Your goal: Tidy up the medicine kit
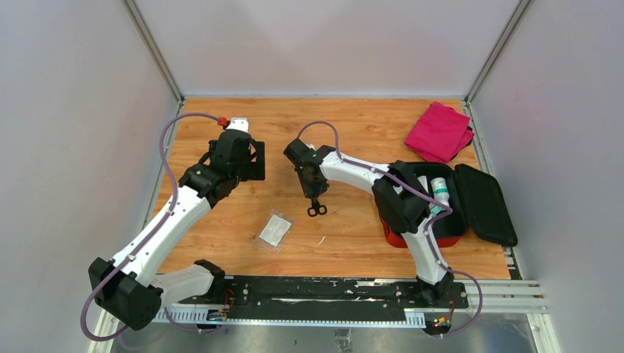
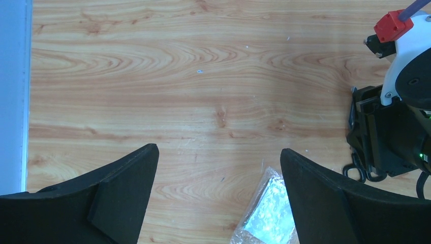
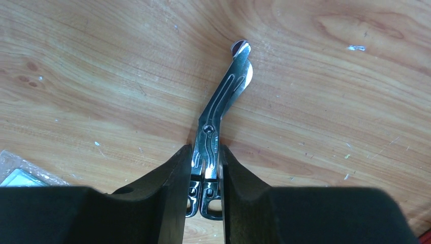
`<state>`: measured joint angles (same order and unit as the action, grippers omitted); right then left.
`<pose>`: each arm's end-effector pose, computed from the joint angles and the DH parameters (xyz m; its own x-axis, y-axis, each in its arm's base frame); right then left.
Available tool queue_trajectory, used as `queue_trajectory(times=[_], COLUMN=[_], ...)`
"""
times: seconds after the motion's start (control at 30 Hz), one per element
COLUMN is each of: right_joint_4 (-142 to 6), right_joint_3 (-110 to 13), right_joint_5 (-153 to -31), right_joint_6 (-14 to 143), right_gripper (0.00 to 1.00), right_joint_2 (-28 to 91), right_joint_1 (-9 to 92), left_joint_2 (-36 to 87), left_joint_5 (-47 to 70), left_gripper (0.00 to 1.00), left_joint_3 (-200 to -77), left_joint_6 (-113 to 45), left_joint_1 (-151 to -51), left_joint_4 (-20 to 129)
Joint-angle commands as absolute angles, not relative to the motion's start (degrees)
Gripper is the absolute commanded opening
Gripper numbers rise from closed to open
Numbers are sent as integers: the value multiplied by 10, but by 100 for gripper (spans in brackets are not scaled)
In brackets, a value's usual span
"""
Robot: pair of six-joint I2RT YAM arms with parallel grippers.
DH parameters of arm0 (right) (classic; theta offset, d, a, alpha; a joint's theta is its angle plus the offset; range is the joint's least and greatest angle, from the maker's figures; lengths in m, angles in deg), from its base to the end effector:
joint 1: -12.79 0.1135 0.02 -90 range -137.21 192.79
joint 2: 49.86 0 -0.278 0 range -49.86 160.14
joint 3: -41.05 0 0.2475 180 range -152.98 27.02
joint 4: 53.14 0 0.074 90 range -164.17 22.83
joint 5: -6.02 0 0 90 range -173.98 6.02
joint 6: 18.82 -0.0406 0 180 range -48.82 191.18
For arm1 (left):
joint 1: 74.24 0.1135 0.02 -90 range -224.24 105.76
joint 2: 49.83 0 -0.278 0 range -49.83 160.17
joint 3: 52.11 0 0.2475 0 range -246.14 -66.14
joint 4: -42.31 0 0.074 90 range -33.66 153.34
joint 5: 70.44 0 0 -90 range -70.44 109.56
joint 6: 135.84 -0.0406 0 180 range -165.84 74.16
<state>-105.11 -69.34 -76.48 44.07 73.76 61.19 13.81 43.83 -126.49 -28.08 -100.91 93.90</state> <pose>0.3112 0.3425 0.1846 -0.8578 -0.2856 -0.4274 -0.3529 0.9317 0.0857 0.2074 -0.0855 0.3361 -0.5967 -0.0115 -0.8024 -0.0532 0.9983 0.0253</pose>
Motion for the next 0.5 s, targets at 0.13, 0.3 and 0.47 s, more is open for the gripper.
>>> queue_trajectory(times=[0.13, 0.3, 0.47], right_joint_4=[-1083, -1082, -1061], right_joint_3=[-689, -681, -658], right_joint_5=[-747, -734, -733], right_joint_6=[451, 451, 456], right_gripper=[22, 11, 5], right_joint_2=[774, 754, 721], right_joint_1=[621, 620, 620], left_joint_2=[140, 141, 142], left_joint_5=[434, 431, 428], left_gripper=[96, 96, 96], left_joint_3=[-1258, -1258, -1258], left_joint_6=[-283, -283, -283], left_joint_1=[-1002, -999, -997], left_joint_4=[929, 928, 927])
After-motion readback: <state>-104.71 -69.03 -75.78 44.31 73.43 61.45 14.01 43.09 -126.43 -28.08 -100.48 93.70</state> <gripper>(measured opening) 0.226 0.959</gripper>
